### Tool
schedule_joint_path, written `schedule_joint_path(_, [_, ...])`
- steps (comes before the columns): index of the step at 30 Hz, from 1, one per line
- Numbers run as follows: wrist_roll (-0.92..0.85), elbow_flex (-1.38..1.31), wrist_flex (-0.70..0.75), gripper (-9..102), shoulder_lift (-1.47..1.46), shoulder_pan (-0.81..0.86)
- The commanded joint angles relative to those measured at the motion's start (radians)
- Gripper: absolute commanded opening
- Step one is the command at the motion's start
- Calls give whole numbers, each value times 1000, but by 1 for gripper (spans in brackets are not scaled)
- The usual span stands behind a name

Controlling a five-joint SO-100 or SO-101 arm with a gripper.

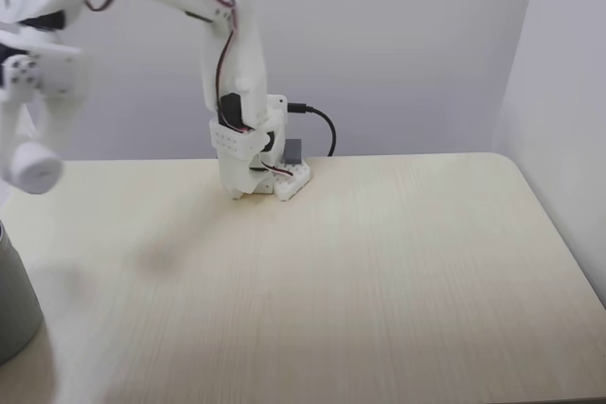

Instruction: Grasp a dressing and put it in the cup.

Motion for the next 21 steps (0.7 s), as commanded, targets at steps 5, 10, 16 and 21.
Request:
schedule_joint_path(5, [-29,460,89,0,345,74])
schedule_joint_path(10, [-44,874,213,0,640,106])
schedule_joint_path(16, [-63,942,215,0,709,140])
schedule_joint_path(21, [-71,997,215,0,752,158])
